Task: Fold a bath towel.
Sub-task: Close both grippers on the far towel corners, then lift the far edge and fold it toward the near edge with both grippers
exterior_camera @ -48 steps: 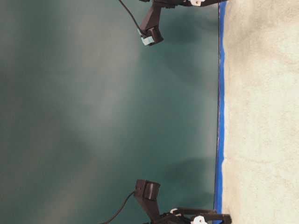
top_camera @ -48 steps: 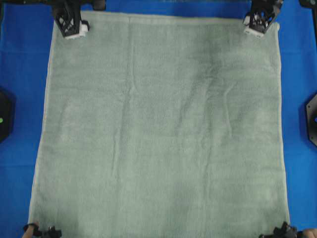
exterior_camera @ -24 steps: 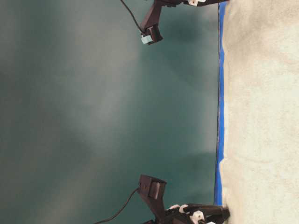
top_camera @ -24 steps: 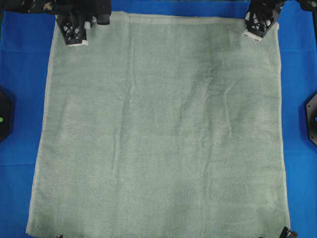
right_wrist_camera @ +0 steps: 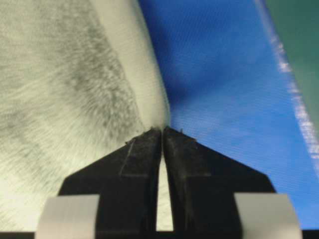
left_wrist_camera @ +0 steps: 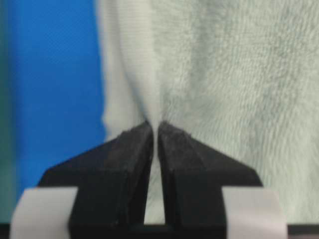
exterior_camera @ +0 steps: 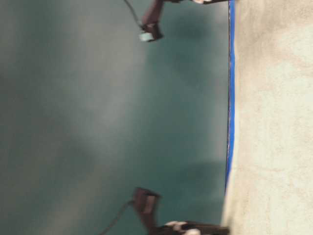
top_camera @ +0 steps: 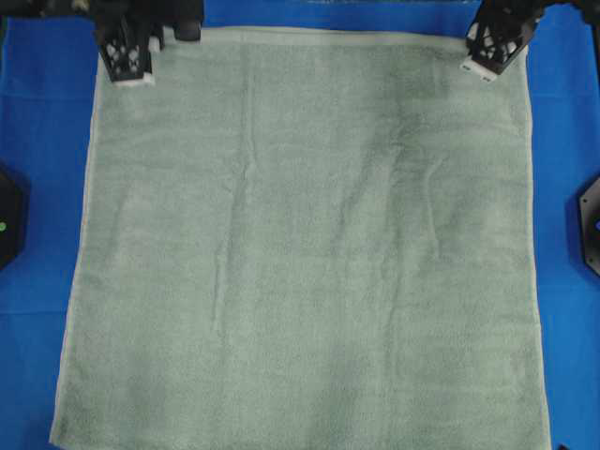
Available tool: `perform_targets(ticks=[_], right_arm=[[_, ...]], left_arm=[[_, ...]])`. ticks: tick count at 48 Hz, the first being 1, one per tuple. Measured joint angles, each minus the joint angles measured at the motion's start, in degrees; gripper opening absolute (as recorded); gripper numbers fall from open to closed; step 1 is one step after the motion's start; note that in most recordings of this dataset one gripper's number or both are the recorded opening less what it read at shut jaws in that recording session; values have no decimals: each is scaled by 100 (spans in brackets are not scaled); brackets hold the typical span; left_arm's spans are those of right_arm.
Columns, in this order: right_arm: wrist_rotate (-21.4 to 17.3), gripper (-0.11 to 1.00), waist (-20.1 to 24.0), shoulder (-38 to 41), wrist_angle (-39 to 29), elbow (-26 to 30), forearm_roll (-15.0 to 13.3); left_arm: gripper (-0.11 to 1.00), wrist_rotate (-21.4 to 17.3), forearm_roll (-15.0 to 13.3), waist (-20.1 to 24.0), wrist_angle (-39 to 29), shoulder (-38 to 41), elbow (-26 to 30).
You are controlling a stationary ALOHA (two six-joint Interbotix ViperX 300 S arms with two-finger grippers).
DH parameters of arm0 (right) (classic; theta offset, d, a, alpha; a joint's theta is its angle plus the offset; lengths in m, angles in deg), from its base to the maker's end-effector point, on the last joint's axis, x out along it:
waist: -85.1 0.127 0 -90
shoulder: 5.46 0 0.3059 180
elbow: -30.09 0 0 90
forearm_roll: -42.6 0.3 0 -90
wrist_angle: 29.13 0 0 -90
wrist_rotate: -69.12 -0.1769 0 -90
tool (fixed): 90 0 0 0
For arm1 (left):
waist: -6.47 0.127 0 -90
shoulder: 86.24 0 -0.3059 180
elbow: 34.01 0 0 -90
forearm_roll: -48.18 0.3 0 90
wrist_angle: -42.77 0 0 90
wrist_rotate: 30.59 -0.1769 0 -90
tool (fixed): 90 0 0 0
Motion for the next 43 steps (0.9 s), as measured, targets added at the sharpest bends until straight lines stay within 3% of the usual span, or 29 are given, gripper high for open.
perform_targets(ticks=[11,17,24,30,38,43], right_arm=[[-272,4,114,-1274,-439,-9,9],[-404,4,334,-1468,-580,-185,9],[-914,4,835,-1582,-765,-396,105],[-1547,4,1775,-1854,-1002,-738,158],[-3041,4,3586,-2364,-1125,-1292,158],[-4069,4,4729,-2487,-1090,-1503,158]], left_arm=[[3,79,-44,-62,-1230,-853,281],[3,281,-105,-220,-1345,-1072,176],[3,747,-281,-642,-1354,-1274,-167],[3,1529,-413,-1406,-1362,-1617,-642],[3,2083,-615,-2830,-1336,-2057,-1354],[3,3111,-773,-3955,-1107,-2250,-1670]])
